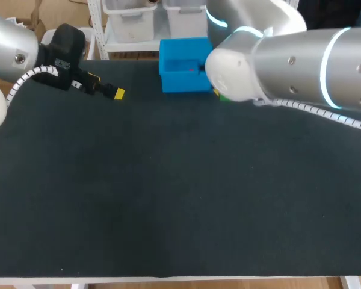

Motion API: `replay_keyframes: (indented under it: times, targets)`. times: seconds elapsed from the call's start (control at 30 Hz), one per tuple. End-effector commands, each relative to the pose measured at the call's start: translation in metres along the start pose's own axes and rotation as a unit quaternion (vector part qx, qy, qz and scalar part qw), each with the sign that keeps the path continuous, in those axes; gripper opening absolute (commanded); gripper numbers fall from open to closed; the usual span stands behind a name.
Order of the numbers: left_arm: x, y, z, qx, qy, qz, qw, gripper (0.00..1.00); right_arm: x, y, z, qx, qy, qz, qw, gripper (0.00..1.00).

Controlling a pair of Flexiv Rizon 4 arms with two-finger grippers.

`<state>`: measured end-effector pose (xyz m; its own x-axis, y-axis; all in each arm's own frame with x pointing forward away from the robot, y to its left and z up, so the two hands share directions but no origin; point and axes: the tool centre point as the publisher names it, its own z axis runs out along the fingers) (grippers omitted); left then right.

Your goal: Use the left arm to pick the red cube and place it into the blue plastic box first, then use the right arm to grasp the green cube and put it into the same blue plastic box after the first action is fully finished.

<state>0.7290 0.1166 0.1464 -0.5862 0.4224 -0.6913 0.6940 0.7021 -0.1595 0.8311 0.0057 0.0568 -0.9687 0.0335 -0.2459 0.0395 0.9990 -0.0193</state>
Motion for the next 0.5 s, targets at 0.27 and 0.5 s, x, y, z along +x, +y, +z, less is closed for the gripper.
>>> replay_keyframes:
  times: [0.27, 0.5]
  targets:
    - [0.002, 0.001, 0.000, 0.003, -0.004, 0.002, 1.000, 1.00, -0.001, 0.002, -0.045, -0.053, -0.072, 0.008, 0.996, 0.00]
    - [0.002, 0.001, 0.000, 0.003, -0.004, 0.002, 1.000, 1.00, -0.009, 0.008, -0.052, -0.089, -0.132, 0.006, 0.987, 0.00]
